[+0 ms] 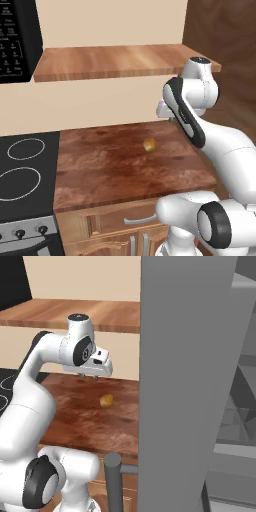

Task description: Place the potato in the correct fridge rack based on whether it is a fruit or vegetable. Finally, close the fridge door.

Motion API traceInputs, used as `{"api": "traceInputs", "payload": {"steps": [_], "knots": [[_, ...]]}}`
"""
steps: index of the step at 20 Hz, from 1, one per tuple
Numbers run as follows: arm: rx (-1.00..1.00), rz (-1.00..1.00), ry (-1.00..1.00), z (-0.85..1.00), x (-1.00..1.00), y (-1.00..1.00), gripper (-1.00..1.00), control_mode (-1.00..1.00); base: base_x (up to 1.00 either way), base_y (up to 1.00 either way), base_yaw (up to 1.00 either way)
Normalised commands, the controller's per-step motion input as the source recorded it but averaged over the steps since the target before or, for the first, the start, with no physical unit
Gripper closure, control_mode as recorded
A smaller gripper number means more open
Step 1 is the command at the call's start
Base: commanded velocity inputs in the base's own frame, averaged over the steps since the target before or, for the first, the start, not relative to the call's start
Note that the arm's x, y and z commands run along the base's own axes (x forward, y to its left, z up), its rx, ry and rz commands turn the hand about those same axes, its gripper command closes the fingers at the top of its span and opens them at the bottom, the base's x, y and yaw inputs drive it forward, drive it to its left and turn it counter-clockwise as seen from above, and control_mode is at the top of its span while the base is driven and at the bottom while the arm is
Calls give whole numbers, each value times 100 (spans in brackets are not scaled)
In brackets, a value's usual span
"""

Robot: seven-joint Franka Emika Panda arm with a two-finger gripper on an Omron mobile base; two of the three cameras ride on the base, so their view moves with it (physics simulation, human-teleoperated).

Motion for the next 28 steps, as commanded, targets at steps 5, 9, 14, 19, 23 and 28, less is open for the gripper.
{"api": "traceInputs", "payload": {"steps": [5,9,14,19,23,28], "knots": [[-3,0,-3,-48,-2,20,-100,-100,0,0,0],[0,-1,-17,-76,-6,22,-100,-100,0,0,0],[1,-6,-13,-59,-1,3,-100,-100,0,0,0],[1,-10,-2,-49,5,0,-100,-100,0,0,0],[0,-9,0,-23,27,0,-100,-100,0,0,0],[0,-7,0,-2,26,0,-100,-100,0,0,0]]}}
